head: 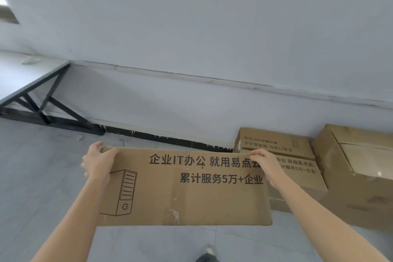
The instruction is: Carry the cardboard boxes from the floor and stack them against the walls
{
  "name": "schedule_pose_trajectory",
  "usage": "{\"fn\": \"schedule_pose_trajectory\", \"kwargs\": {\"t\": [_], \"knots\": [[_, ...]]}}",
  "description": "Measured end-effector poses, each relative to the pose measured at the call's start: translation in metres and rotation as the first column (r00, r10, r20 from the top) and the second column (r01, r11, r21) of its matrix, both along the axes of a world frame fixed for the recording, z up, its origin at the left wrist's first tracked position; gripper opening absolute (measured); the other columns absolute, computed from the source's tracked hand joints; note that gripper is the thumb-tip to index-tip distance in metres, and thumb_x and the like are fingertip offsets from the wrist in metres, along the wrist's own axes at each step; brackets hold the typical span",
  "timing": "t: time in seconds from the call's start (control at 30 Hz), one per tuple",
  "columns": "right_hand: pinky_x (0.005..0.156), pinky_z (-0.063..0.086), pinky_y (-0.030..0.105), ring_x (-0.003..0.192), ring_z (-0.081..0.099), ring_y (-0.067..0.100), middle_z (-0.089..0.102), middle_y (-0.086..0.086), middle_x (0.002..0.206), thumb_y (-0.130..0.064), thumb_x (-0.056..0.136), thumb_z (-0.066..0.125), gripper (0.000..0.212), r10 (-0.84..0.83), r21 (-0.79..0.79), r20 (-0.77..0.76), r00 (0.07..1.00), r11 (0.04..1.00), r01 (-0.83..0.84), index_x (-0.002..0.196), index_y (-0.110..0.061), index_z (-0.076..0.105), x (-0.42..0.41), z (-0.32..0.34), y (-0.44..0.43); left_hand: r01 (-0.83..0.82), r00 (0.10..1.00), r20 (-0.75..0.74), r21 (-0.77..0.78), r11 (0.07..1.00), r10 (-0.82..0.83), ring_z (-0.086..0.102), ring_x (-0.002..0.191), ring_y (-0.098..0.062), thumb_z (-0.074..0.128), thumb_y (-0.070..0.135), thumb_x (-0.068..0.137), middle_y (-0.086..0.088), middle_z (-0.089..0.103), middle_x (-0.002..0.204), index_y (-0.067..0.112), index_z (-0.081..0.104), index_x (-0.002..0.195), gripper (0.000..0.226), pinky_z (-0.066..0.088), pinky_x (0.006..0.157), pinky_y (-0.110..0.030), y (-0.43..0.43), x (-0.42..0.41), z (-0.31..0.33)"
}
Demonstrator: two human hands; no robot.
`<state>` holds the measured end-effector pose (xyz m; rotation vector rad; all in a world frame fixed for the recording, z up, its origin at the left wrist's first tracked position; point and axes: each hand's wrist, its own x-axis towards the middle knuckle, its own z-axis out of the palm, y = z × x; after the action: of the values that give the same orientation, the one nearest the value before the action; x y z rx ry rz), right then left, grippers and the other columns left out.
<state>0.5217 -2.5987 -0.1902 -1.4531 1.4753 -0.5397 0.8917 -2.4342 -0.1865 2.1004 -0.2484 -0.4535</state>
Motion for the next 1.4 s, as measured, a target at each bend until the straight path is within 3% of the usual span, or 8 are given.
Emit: {"fn": "schedule_pose_trajectory", "kwargs": {"t": [0.1,0.43,0.73,0.9,1.03,1.4], "knots": [[0.095,0.036,0.035,0.103,0.047,0.017,0.055,0.001,0.108,-0.012,0.091,0.052,0.013,0.013,0.001,-0.007,1.0,1.0,-0.013,0.102,-0.015,0.059,0.01,0.0,-0.058,-0.018,1.0,-0.002,0.002,1.0,0.018,0.029,0.129,-0.035,0.063,0.023,0.083,-0.018,0.041,0.136,0.026,0.044,0.135,0.055,0.031,0.105,-0.055,-0.051,0.006,-0.001],[0.087,0.033,0.029,0.104,0.05,0.019,0.058,0.003,0.105,-0.014,0.09,0.055,0.012,0.055,0.038,-0.053,0.997,0.998,-0.053,0.101,-0.016,0.059,0.055,-0.007,-0.185,-0.068,0.997,-0.026,0.026,0.997,0.068,0.026,0.131,-0.035,0.063,0.022,0.084,-0.02,0.039,0.137,0.024,0.044,0.136,0.055,0.03,0.106,-0.053,-0.162,0.041,-0.019],[0.089,0.036,0.031,0.106,0.051,0.019,0.059,0.002,0.106,-0.016,0.089,0.056,0.01,-0.071,0.093,-0.095,0.993,0.992,0.08,0.097,-0.018,0.06,0.109,-0.034,-0.249,0.038,0.996,-0.089,0.076,0.996,-0.032,0.027,0.131,-0.033,0.062,0.02,0.084,-0.017,0.042,0.137,0.025,0.045,0.135,0.054,0.031,0.106,-0.052,-0.268,0.119,-0.051],[0.091,0.04,0.032,0.104,0.052,0.018,0.058,-0.001,0.101,-0.016,0.088,0.057,0.008,-0.129,0.109,-0.217,0.967,0.982,0.156,0.095,-0.019,0.06,0.14,-0.047,-0.266,0.114,0.987,-0.125,0.128,0.985,-0.098,0.031,0.129,-0.036,0.062,0.017,0.084,-0.021,0.042,0.136,0.022,0.044,0.137,0.056,0.033,0.104,-0.051,-0.31,0.151,-0.07],[0.087,0.038,0.029,0.101,0.052,0.018,0.058,-0.001,0.097,-0.013,0.09,0.056,0.005,-0.167,0.168,-0.231,0.958,0.963,0.209,0.091,-0.016,0.059,0.15,-0.059,-0.272,0.203,0.971,-0.16,0.163,0.966,-0.177,0.035,0.129,-0.038,0.06,0.011,0.084,-0.021,0.041,0.138,0.019,0.039,0.141,0.061,0.035,0.102,-0.048,-0.336,0.169,-0.089],[0.084,0.035,0.03,0.1,0.048,0.021,0.057,0.011,0.113,-0.013,0.092,0.053,0.023,-0.303,0.286,-0.193,0.933,0.893,0.349,0.111,-0.003,0.06,0.154,-0.098,-0.331,0.309,0.932,-0.244,0.148,0.94,-0.268,0.04,0.127,-0.035,0.064,0.01,0.083,-0.015,0.043,0.139,0.019,0.04,0.14,0.063,0.036,0.106,-0.048,-0.419,0.185,-0.137]]}}
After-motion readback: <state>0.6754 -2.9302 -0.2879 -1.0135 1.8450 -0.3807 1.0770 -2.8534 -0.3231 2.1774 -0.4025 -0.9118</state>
